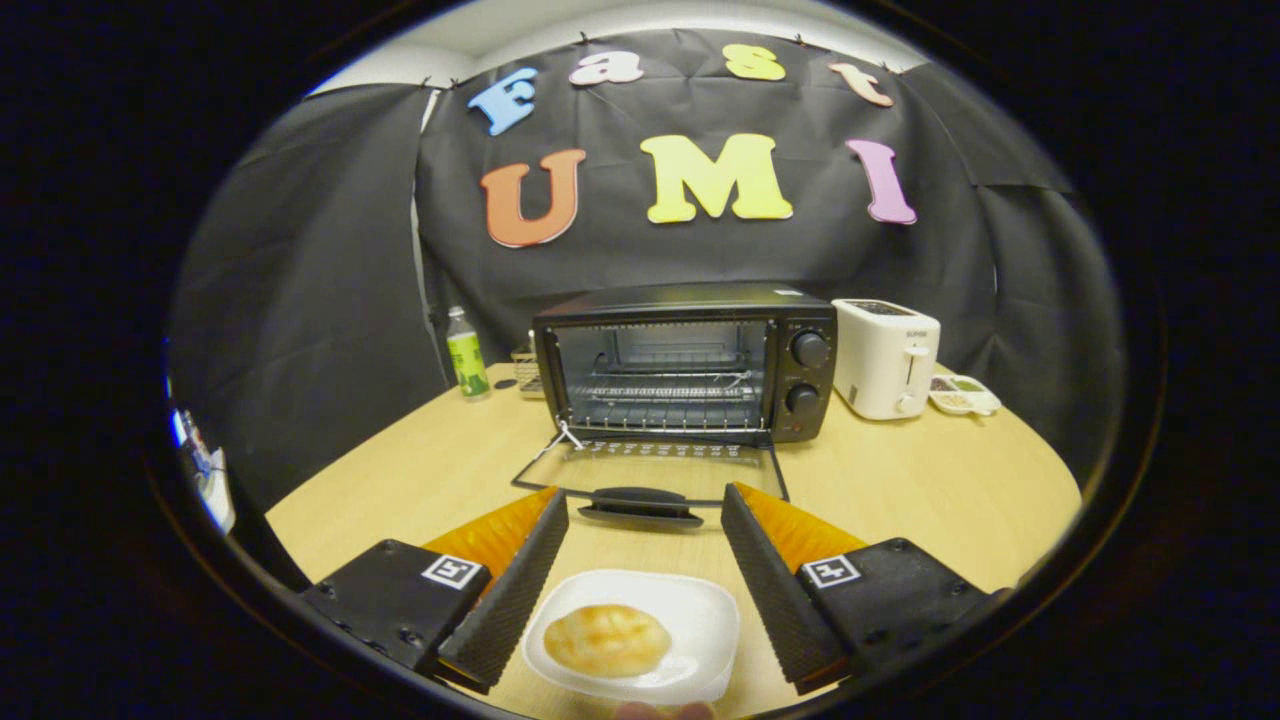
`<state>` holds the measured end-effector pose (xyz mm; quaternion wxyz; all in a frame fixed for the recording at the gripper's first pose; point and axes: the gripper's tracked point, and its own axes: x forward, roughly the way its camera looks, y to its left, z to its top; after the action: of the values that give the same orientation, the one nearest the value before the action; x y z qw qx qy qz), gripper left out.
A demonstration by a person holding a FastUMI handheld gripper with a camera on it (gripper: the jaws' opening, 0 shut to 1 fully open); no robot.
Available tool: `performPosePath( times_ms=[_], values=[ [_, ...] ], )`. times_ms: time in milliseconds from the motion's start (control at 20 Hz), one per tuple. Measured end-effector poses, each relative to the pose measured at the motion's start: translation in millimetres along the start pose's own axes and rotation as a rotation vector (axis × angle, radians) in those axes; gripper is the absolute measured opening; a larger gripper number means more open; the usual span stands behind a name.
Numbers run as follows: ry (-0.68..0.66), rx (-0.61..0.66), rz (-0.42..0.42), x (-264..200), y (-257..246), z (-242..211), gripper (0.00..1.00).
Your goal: Open the toaster oven, put the food inside, and close the toaster oven door.
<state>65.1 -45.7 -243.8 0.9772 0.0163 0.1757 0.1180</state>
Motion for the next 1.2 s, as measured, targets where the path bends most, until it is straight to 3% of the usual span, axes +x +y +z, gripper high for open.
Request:
performPosePath(
  times_ms=[200,350,600,1200],
  values=[
    [0.02,-0.012,0.087,-31.3,4.6,-32.5,1.0],
    [0.043,-0.077,0.089,-39.1,5.4,-57.9,1.0],
    [0.125,-0.069,0.139,-34.9,15.2,-89.2,1.0],
    [0.186,-0.111,0.101,-11.2,13.0,-116.0,1.0]
  ],
)
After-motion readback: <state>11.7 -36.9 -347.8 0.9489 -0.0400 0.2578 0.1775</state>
